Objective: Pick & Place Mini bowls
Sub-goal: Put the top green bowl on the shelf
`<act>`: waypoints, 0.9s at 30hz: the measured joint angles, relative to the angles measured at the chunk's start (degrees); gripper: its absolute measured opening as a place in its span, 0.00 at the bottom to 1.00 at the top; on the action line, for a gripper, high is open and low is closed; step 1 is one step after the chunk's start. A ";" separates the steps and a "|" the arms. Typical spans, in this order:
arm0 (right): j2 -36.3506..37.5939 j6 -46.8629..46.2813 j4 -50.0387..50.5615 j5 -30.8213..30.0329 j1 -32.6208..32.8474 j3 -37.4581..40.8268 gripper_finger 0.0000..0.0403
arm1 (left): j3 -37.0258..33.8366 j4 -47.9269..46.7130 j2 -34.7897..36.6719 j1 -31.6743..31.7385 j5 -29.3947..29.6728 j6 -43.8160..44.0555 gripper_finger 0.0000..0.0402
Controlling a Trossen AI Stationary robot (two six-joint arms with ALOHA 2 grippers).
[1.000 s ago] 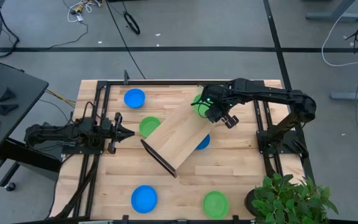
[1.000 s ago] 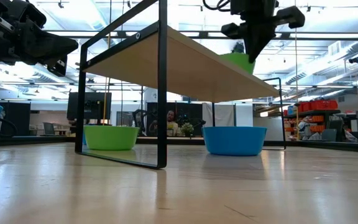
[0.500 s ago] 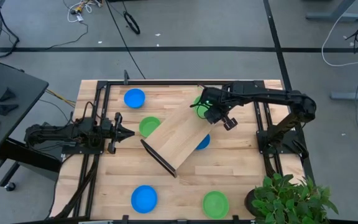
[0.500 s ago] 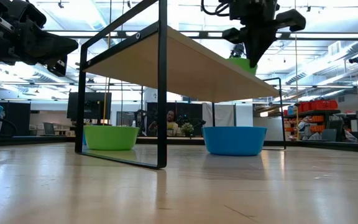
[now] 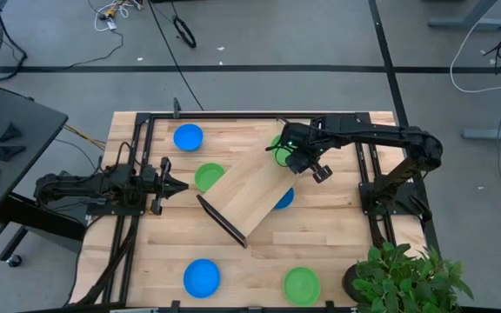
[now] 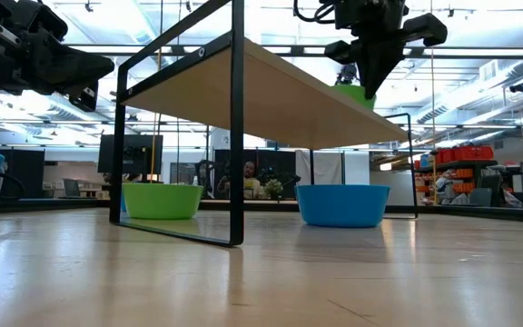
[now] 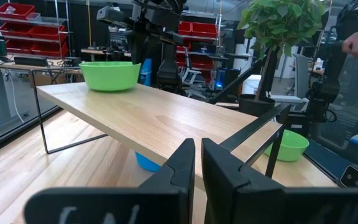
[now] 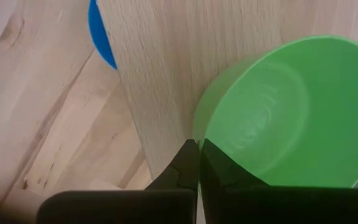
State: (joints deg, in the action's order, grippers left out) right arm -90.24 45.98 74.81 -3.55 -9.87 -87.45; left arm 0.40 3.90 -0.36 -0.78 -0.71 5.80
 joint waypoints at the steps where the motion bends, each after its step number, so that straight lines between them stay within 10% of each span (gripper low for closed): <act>1: 0.00 0.00 0.00 0.00 0.00 0.00 0.00 | 0.00 0.02 0.00 0.00 0.00 0.00 0.08; 27: 0.00 -3.54 -0.46 -1.60 0.03 -0.01 0.00 | 0.00 0.01 0.00 0.02 0.00 0.01 0.08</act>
State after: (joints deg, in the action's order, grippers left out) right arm -90.24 42.44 74.35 -5.15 -9.84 -87.46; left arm 0.41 3.91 -0.36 -0.76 -0.71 5.82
